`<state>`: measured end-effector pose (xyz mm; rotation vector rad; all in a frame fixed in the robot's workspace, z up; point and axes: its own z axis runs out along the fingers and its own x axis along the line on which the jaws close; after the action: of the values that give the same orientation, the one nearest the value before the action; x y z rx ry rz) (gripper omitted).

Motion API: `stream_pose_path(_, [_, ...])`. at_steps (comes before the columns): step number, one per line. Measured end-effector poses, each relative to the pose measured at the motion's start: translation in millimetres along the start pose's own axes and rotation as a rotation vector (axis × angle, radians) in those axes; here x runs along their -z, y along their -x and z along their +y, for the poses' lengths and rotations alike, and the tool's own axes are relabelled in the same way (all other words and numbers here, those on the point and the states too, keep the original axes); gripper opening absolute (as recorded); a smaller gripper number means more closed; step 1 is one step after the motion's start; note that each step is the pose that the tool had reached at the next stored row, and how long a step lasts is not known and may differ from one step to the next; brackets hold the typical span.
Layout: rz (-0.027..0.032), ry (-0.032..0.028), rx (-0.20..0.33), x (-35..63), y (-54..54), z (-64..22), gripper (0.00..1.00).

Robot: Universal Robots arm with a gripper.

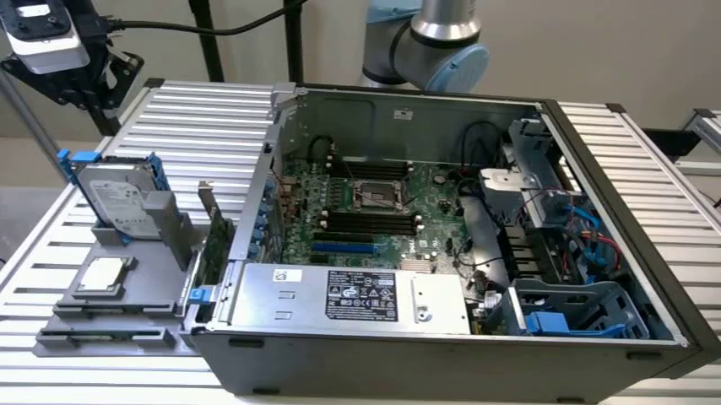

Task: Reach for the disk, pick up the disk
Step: 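Pick up the disk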

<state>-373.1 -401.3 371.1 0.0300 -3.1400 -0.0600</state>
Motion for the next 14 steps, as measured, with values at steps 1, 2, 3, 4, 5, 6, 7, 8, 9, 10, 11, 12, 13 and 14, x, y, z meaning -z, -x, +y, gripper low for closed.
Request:
stream_pose_path(1, [0.0000, 0.0000, 0.000, 0.0, 0.0, 0.0, 0.11])
stream_pose_path(2, [0.0000, 0.0000, 0.000, 0.0, -0.1, 0.0, 0.11])
stream_pose_path(3, [-0.0001, -0.0001, 0.000, 0.1, -0.9, 0.0, 0.11])
stream_pose_path(4, [-0.0005, 0.0000, 0.000, 0.0, -2.5, 0.1, 0.11])
stream_pose_path(5, [-0.0008, 0.0000, 0.000, 0.0, -5.5, 0.1, 0.11])
stream_pose_path(6, [-0.0012, 0.0000, 0.000, 0.0, -8.6, 0.2, 0.11])
stream_pose_path(7, [-0.0014, 0.0000, 0.000, 0.0, -12.8, 0.2, 0.11])
stream_pose_path(8, [-0.0015, 0.0000, 0.000, -0.1, -17.5, 0.3, 0.11])
stream_pose_path(9, [-0.0016, 0.0000, 0.000, -0.2, -22.0, 0.4, 0.11])
stream_pose_path(10, [-0.0015, 0.0000, 0.000, -0.2, -26.5, 0.5, 0.11])
stream_pose_path(11, [-0.0016, -0.0001, 0.000, -0.3, -31.1, 0.6, 0.11])
stream_pose_path(12, [-0.0016, 0.0000, 0.000, -0.4, -35.6, 0.7, 0.11])
stream_pose_path(13, [-0.0017, 0.0000, 0.000, -0.5, -40.1, 0.8, 0.11])
stream_pose_path(14, [-0.0016, 0.0000, 0.000, -0.5, -44.5, 0.8, 0.11])
